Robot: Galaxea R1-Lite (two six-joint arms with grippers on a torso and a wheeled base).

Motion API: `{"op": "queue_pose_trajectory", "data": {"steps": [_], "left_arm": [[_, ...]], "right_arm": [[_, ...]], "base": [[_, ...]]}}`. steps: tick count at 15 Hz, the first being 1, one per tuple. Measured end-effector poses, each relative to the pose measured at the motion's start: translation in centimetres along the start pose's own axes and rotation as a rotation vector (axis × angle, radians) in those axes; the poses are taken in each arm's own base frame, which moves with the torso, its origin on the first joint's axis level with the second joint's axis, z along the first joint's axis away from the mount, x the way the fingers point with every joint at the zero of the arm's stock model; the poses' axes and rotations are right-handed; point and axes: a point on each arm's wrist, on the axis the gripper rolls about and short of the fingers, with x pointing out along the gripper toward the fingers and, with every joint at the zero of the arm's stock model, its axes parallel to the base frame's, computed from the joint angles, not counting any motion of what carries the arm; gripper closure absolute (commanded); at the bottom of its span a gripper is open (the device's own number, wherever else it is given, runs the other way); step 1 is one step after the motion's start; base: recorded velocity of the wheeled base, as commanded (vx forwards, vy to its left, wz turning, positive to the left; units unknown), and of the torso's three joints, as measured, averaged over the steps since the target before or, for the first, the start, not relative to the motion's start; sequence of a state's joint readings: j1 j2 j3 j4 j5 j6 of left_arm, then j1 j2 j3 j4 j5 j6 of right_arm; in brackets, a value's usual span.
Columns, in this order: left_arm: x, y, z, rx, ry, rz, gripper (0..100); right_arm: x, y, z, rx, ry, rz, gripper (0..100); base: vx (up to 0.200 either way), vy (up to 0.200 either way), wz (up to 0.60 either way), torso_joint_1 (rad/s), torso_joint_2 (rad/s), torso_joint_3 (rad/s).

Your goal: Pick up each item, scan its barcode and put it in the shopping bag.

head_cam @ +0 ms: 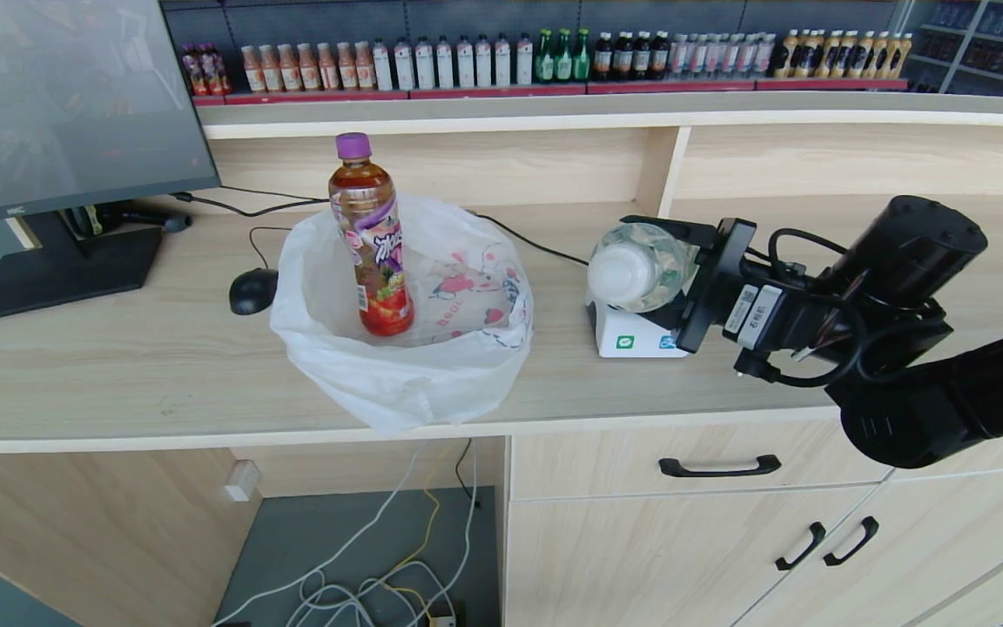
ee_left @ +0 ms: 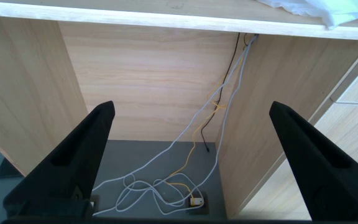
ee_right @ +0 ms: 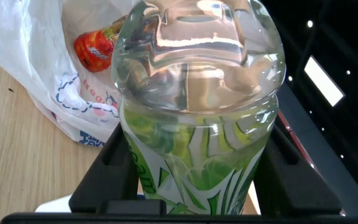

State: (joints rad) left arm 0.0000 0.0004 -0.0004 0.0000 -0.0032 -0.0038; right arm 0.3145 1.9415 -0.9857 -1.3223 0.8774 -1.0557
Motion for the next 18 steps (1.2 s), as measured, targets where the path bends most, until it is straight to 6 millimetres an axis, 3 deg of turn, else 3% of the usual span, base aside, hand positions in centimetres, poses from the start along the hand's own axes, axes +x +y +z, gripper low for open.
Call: {"op": "queue_pose_trajectory", "data": {"steps": [8, 18], "left_arm": [[0.0, 0.0, 0.0, 0.000, 0.000, 0.000, 0], [0.0, 0.0, 0.0, 0.001, 0.000, 0.000, 0]], "right_arm": [[0.7, -0.7, 1.6, 0.019, -0.016, -0.026, 100], [2.0, -4.1, 7.3, 0.168, -0.005, -0.204, 100]], "base": [[0.000, 0.000, 0.00, 0.000, 0.00, 0.000], [0.000, 0.000, 0.00, 0.000, 0.00, 0.000]]}}
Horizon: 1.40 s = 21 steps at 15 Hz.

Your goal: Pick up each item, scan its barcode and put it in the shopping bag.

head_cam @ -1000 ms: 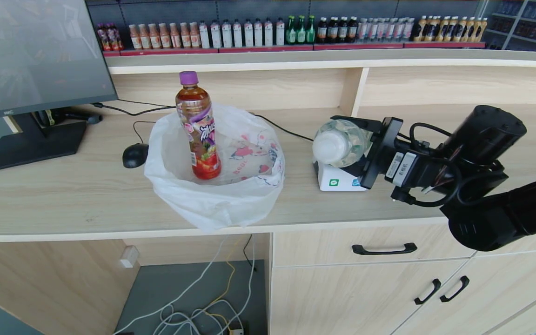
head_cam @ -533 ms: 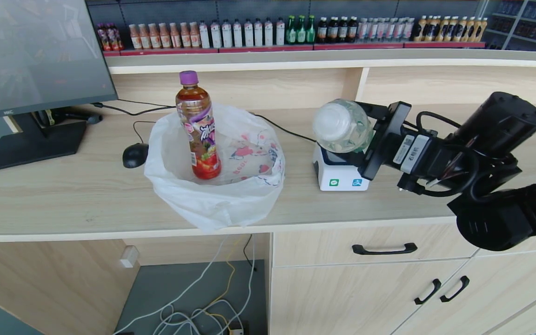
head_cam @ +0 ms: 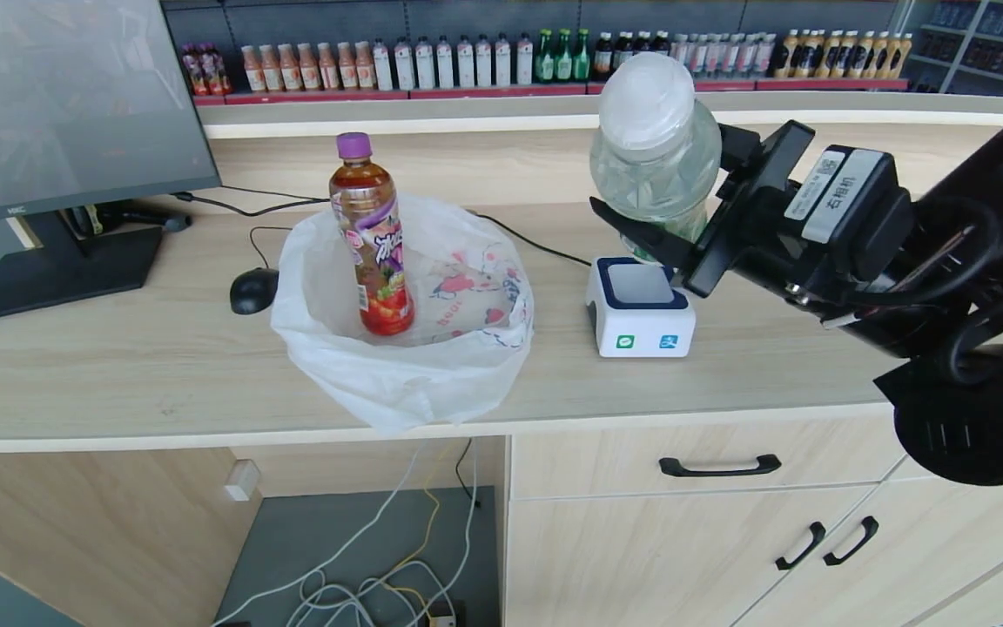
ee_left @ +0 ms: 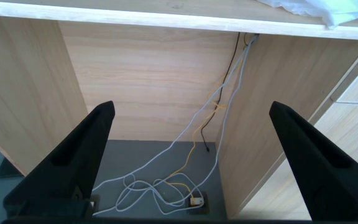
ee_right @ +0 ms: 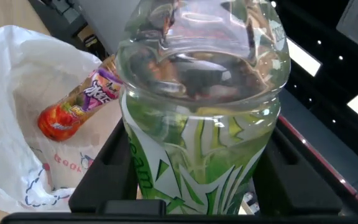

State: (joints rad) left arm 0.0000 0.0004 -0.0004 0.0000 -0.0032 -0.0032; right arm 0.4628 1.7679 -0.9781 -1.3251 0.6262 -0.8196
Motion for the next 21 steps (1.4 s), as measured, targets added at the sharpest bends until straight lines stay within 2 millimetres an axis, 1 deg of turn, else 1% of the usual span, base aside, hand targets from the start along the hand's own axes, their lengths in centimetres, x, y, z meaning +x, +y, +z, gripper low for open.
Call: {"op": "queue_pose_trajectory", "data": {"steps": [2, 5, 10, 12, 14, 16, 18, 21], "left_arm": [[0.0, 0.0, 0.0, 0.007, 0.000, 0.000, 0], [0.0, 0.0, 0.0, 0.007, -0.001, 0.000, 0], [0.0, 0.0, 0.0, 0.007, -0.001, 0.000, 0], [0.0, 0.0, 0.0, 0.007, -0.001, 0.000, 0], [0.0, 0.0, 0.0, 0.007, -0.001, 0.000, 0], [0.0, 0.0, 0.0, 0.006, -0.001, 0.000, 0], [0.0, 0.0, 0.0, 0.007, -0.001, 0.000, 0], [0.0, 0.0, 0.0, 0.006, -0.001, 0.000, 0]], "right_arm": [[-0.4, -0.4, 1.0, 0.086, -0.005, -0.020, 100], [-1.2, -0.8, 1.8, 0.231, 0.036, -0.116, 100], [-2.3, -0.9, 1.8, 0.579, 0.163, -0.409, 100], [-2.8, -0.6, 1.6, 0.680, 0.203, -0.494, 100], [-3.1, -0.2, 1.4, 0.745, 0.226, -0.535, 100], [-3.5, 0.1, 1.3, 0.751, 0.211, -0.587, 100], [-3.9, 1.0, 0.9, 0.753, 0.228, -0.584, 100], [-4.5, 1.9, 0.4, 0.766, 0.261, -0.574, 100]], "base": [[0.000, 0.000, 0.00, 0.000, 0.00, 0.000], [0.000, 0.000, 0.00, 0.000, 0.00, 0.000], [0.000, 0.000, 0.00, 0.000, 0.00, 0.000], [0.000, 0.000, 0.00, 0.000, 0.00, 0.000], [0.000, 0.000, 0.00, 0.000, 0.00, 0.000], [0.000, 0.000, 0.00, 0.000, 0.00, 0.000], [0.000, 0.000, 0.00, 0.000, 0.00, 0.000], [0.000, 0.200, 0.00, 0.002, 0.00, 0.001]]}}
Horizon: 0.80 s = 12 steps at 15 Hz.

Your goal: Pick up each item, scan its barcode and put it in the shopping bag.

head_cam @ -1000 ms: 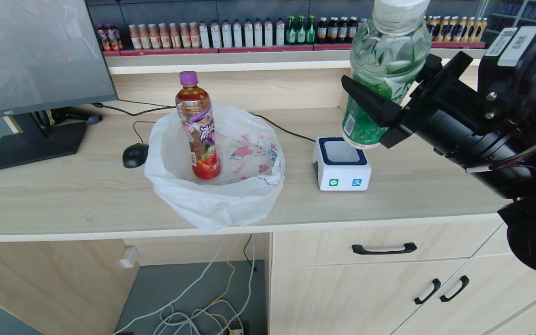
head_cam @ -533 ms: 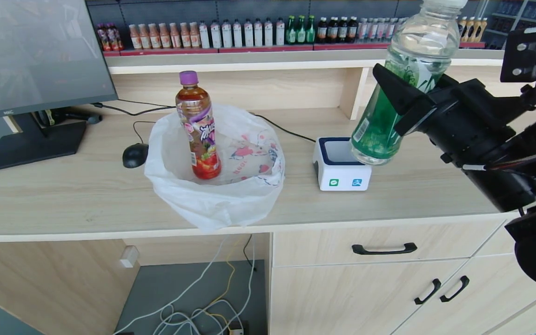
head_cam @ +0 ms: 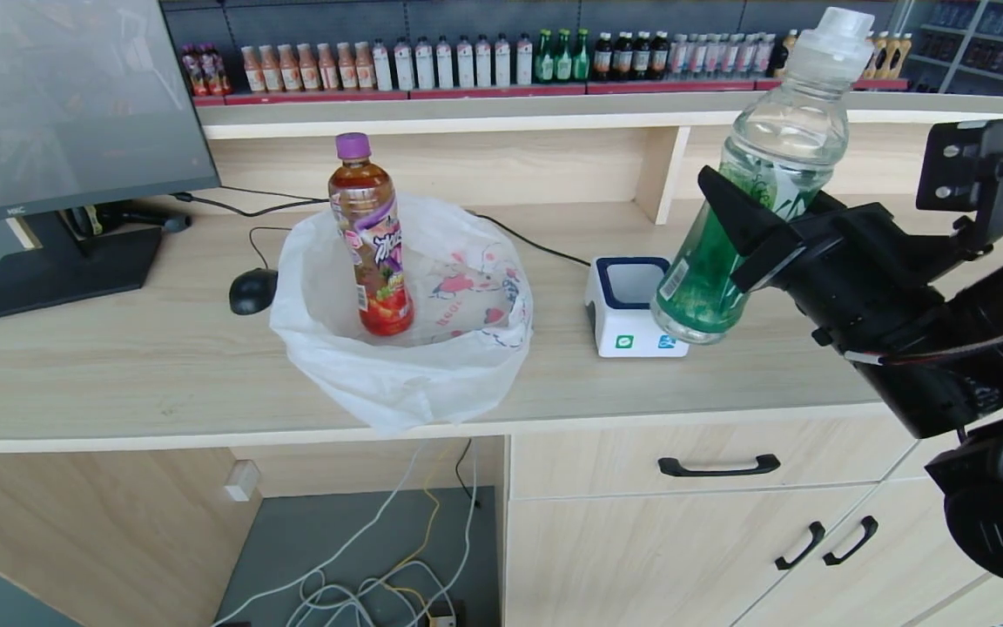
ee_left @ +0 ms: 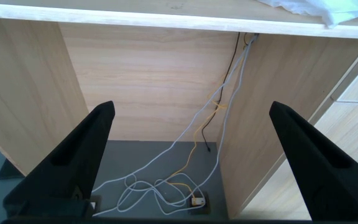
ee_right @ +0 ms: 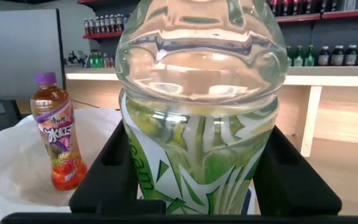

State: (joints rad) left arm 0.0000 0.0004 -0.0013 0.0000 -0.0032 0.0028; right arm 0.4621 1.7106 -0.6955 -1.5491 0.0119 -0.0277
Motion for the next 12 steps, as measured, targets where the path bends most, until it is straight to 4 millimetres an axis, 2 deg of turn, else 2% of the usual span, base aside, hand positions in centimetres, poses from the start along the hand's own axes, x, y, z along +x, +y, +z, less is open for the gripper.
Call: {"op": "queue_pose_trajectory", "data": {"steps": [8, 12], "left_arm": [[0.0, 0.0, 0.0, -0.001, 0.000, 0.000, 0], [0.0, 0.0, 0.0, 0.000, 0.000, 0.000, 0]], "right_arm": [[-1.3, -0.1, -0.6, -0.016, 0.038, -0.003, 100], [-1.1, -0.2, -0.5, -0.003, 0.029, -0.008, 100]], "base": [[0.000, 0.200, 0.00, 0.004, 0.00, 0.002], [0.000, 0.200, 0.00, 0.006, 0.00, 0.001]]}}
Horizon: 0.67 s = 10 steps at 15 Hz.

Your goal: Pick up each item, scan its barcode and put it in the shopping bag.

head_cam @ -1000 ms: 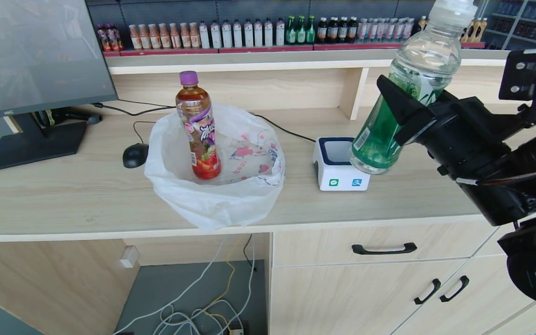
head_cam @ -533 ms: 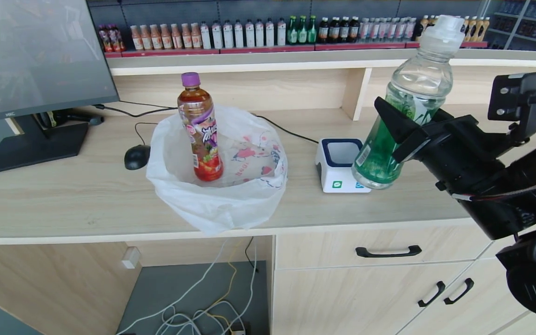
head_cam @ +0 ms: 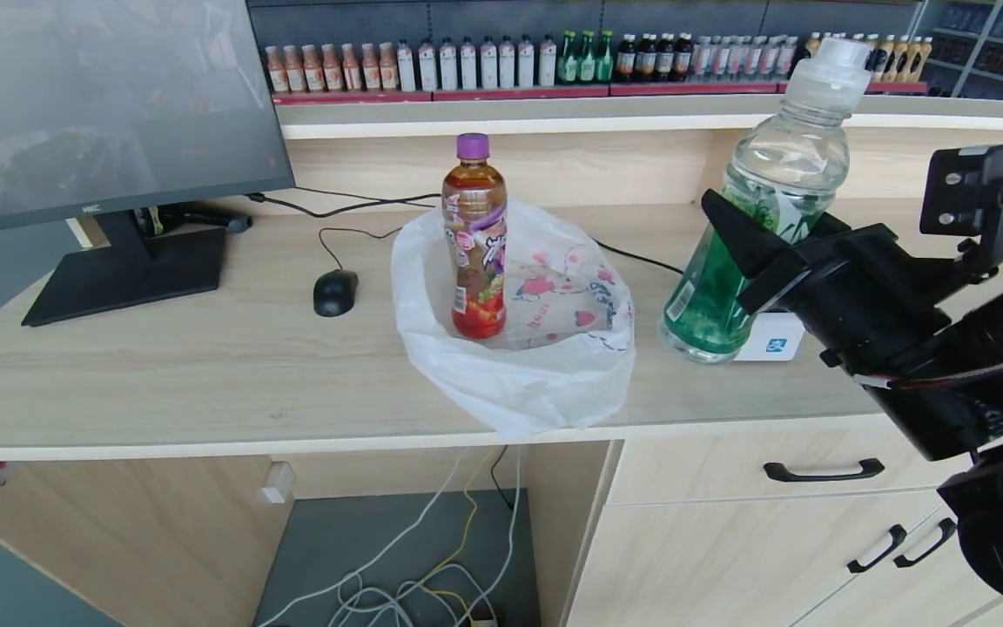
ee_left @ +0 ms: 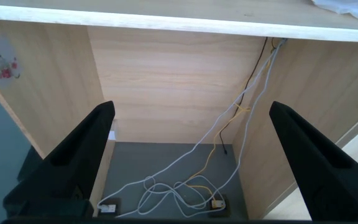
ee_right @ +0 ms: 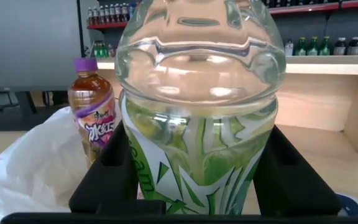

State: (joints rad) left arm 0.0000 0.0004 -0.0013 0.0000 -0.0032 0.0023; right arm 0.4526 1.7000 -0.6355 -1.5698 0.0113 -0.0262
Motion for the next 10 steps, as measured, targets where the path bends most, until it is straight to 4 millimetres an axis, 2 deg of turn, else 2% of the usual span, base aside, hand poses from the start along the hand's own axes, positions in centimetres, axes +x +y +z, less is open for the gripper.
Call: {"op": "queue_pose_trajectory", "data": {"steps": [4, 10], "left_arm": [[0.0, 0.0, 0.0, 0.001, 0.000, 0.000, 0], [0.0, 0.0, 0.0, 0.000, 0.000, 0.000, 0]], "right_arm": [[1.6, -0.8, 0.5, -0.014, -0.056, -0.035, 100], [2.5, -0.8, -0.6, -0.018, -0.045, -0.030, 100]], "base": [[0.000, 0.000, 0.00, 0.000, 0.00, 0.000], [0.000, 0.000, 0.00, 0.000, 0.00, 0.000]]}}
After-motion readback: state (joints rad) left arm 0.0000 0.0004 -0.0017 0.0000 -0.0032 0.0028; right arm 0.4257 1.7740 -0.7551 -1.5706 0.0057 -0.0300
